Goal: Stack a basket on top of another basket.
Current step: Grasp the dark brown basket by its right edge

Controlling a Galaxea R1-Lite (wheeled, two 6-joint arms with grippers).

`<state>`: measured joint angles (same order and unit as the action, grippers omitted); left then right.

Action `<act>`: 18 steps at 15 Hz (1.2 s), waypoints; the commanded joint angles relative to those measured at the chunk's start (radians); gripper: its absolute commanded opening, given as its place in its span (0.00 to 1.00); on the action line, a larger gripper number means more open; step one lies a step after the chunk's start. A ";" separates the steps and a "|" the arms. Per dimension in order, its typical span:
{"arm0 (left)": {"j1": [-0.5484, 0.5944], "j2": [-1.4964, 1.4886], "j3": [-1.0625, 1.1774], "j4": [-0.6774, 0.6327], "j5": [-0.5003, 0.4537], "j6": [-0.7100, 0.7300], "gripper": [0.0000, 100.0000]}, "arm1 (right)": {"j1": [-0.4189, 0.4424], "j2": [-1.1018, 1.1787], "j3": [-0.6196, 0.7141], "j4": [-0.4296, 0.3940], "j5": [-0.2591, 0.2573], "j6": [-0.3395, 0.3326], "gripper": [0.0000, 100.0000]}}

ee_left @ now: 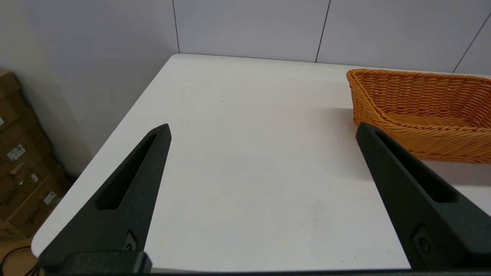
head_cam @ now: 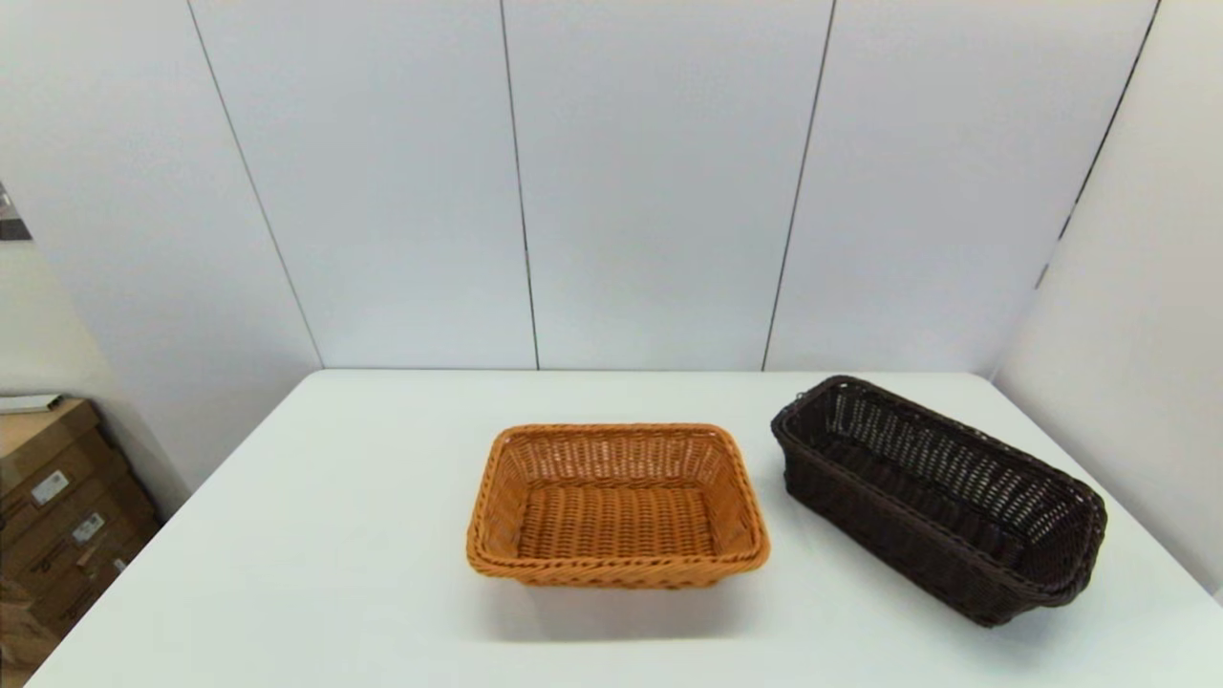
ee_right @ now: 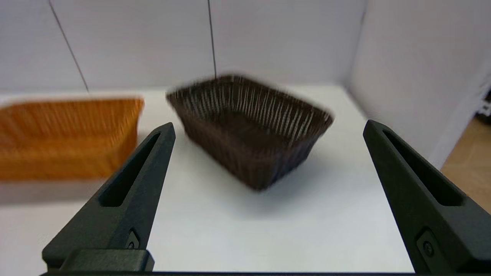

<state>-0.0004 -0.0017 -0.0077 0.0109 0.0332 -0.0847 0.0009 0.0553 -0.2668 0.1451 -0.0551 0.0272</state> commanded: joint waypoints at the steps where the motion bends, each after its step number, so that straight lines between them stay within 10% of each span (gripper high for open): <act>1: 0.000 0.000 0.000 0.000 0.001 -0.001 1.00 | -0.058 0.502 -0.580 0.286 -0.081 0.066 1.00; 5: 0.000 0.000 0.000 0.000 0.001 -0.001 1.00 | -0.140 0.879 -1.062 0.634 -0.135 0.094 1.00; 11: 0.000 0.000 0.000 0.000 0.001 -0.001 1.00 | -0.131 1.373 -1.416 0.924 -0.278 0.410 1.00; 14: 0.000 0.000 0.000 0.000 0.001 -0.001 1.00 | -0.116 1.492 -1.384 1.010 -0.249 0.640 1.00; 18: 0.000 0.000 0.000 0.000 0.001 -0.001 1.00 | -0.119 1.537 -1.195 1.004 -0.061 0.747 1.00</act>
<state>0.0000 -0.0013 -0.0077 0.0104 0.0330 -0.0851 -0.1179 1.5130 -1.5572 1.1421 -0.1989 0.7085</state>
